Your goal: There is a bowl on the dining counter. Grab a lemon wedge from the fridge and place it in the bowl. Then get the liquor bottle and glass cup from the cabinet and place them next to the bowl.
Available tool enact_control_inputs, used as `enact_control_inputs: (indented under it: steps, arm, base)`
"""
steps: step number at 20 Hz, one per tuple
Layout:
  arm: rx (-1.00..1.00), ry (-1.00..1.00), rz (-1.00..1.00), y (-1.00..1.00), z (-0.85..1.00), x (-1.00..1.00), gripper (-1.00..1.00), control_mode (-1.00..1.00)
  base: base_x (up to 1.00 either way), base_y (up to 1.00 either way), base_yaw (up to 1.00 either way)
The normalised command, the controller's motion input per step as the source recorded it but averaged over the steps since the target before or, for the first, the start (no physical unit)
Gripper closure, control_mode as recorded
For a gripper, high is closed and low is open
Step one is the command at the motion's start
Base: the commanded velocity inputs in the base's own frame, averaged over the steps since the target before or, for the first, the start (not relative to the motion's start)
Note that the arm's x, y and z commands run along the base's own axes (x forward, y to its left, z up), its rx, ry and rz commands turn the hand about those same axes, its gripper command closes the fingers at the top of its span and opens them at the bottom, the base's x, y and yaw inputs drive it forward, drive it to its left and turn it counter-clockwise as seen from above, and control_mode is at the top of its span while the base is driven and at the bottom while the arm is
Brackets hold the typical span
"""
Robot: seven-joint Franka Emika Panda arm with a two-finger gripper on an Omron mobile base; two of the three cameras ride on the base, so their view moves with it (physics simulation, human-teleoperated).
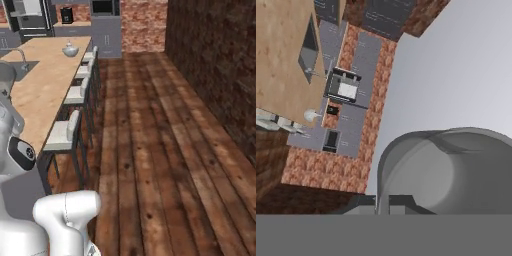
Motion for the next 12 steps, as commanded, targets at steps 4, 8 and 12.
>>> enact_control_inputs:
  steps: [4,8,12]
  arm:
    - [0.00,0.00,0.00,0.00,0.00,0.00,1.00,1.00]
    - [0.00,0.00,0.00,0.00,0.00,0.00,1.00,1.00]
    - [0.00,0.00,0.00,0.00,0.00,0.00,1.00,1.00]
  base:
    - [0.87,-0.73,0.34]
    - [0.89,-0.69,0.37]
    - [0.90,-0.67,0.38]
